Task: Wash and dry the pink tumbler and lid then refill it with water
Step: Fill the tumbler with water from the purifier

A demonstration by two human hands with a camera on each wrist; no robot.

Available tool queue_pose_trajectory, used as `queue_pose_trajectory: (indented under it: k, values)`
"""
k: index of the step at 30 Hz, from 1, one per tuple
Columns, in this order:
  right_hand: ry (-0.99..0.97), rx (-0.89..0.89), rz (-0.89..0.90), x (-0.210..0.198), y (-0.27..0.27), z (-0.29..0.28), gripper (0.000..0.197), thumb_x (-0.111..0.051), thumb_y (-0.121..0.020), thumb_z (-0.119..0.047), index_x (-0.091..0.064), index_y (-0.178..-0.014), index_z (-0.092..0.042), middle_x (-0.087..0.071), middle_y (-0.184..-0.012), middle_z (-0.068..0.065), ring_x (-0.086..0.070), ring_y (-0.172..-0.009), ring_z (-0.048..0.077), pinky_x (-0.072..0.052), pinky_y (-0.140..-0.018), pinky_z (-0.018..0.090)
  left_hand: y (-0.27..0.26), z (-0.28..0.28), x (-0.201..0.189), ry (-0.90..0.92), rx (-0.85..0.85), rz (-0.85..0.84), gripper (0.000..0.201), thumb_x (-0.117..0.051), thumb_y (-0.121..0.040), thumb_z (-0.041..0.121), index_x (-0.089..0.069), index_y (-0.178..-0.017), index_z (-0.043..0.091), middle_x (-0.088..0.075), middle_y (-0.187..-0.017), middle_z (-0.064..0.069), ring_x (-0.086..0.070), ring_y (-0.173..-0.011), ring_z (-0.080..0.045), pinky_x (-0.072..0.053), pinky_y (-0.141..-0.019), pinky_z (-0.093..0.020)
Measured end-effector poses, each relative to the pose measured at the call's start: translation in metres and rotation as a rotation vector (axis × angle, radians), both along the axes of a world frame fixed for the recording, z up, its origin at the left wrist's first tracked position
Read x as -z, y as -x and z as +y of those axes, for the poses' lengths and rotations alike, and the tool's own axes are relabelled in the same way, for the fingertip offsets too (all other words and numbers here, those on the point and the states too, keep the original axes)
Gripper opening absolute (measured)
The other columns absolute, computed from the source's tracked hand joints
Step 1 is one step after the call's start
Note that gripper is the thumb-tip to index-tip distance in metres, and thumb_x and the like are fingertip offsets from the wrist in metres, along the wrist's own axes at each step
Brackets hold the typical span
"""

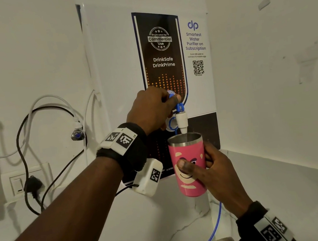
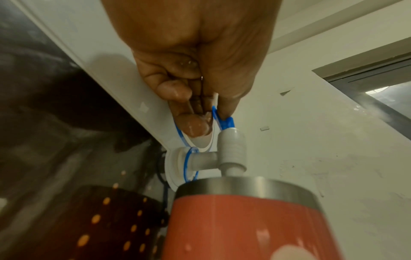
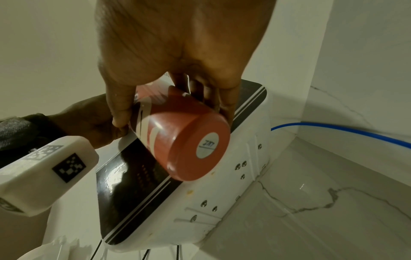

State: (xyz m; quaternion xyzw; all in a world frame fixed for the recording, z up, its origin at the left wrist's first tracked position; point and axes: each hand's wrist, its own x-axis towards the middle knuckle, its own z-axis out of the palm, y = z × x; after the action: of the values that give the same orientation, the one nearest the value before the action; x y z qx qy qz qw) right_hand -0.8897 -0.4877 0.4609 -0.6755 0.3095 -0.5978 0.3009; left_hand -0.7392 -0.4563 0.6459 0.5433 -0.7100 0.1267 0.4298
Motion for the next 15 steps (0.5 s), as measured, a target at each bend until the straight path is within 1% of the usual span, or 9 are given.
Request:
queue_pose_trajectory:
  k: [3, 5, 7, 9, 10, 13, 15]
  values:
    - [0.005, 0.002, -0.001, -0.0011, -0.0001, -0.0005, 0.059, -0.075, -0.069, -0.063, -0.053, -0.121, -0.046, -0.071, -0.115, -0.013, -0.074, -0.095, 0.016, -0.063, -0.086, 0.035, -0.0015, -0.0002, -0.0011, -0.005, 0.01, 0.014, 0.041, -0.062, -0.106, 0.047, -0.075, -0.097, 0.01, -0.076, -0.088, -0.008, -0.063, -0.06, -0.014, -0.064, -0.083, -0.041]
    - [0.007, 0.006, 0.0, -0.002, -0.0002, -0.0007, 0.063, -0.075, -0.069, -0.062, -0.053, -0.125, -0.043, -0.071, -0.117, -0.012, -0.074, -0.095, 0.015, -0.063, -0.086, 0.033, -0.0021, -0.0004, -0.001, -0.003, 0.011, 0.007, 0.041, -0.062, -0.105, 0.048, -0.075, -0.094, 0.011, -0.076, -0.087, -0.007, -0.063, -0.059, -0.012, -0.064, -0.084, -0.04]
    - [0.007, 0.009, -0.001, -0.0023, 0.0002, -0.0011, 0.065, -0.075, -0.07, -0.06, -0.053, -0.127, -0.04, -0.071, -0.117, -0.011, -0.074, -0.095, 0.015, -0.063, -0.085, 0.032, -0.0027, -0.0018, 0.0006, 0.001, 0.008, 0.008, 0.042, -0.062, -0.105, 0.05, -0.074, -0.091, 0.012, -0.076, -0.087, -0.008, -0.064, -0.061, -0.015, -0.064, -0.084, -0.043]
    - [0.007, 0.008, -0.001, -0.0024, 0.0006, -0.0015, 0.066, -0.076, -0.071, -0.059, -0.053, -0.13, -0.039, -0.071, -0.117, -0.01, -0.074, -0.096, 0.016, -0.063, -0.086, 0.035, -0.0035, -0.0038, 0.0015, 0.002, 0.007, 0.016, 0.043, -0.062, -0.104, 0.051, -0.074, -0.09, 0.012, -0.076, -0.086, -0.008, -0.066, -0.063, -0.019, -0.064, -0.084, -0.046]
    - [0.006, 0.007, 0.002, -0.0024, 0.0009, -0.0014, 0.067, -0.076, -0.07, -0.059, -0.053, -0.13, -0.039, -0.071, -0.117, -0.01, -0.074, -0.096, 0.016, -0.063, -0.086, 0.035, -0.0037, -0.0046, 0.0019, 0.0, 0.008, 0.019, 0.043, -0.062, -0.104, 0.051, -0.074, -0.09, 0.013, -0.076, -0.085, -0.008, -0.067, -0.064, -0.019, -0.064, -0.084, -0.047]
    - [0.003, 0.005, 0.004, -0.0016, 0.002, -0.0008, 0.063, -0.075, -0.069, -0.06, -0.052, -0.126, -0.043, -0.07, -0.115, -0.013, -0.074, -0.095, 0.014, -0.063, -0.083, 0.029, -0.0052, -0.0061, 0.0027, -0.002, 0.011, 0.03, 0.043, -0.062, -0.104, 0.053, -0.074, -0.09, 0.014, -0.075, -0.085, -0.007, -0.068, -0.064, -0.02, -0.064, -0.083, -0.048]
    - [0.003, 0.01, 0.004, -0.0011, 0.0022, -0.0006, 0.059, -0.076, -0.069, -0.06, -0.053, -0.122, -0.045, -0.07, -0.114, -0.014, -0.074, -0.094, 0.015, -0.063, -0.083, 0.03, -0.0063, -0.0072, 0.0033, 0.003, 0.011, 0.033, 0.044, -0.063, -0.104, 0.053, -0.074, -0.089, 0.013, -0.075, -0.083, -0.008, -0.068, -0.065, -0.022, -0.064, -0.082, -0.05]
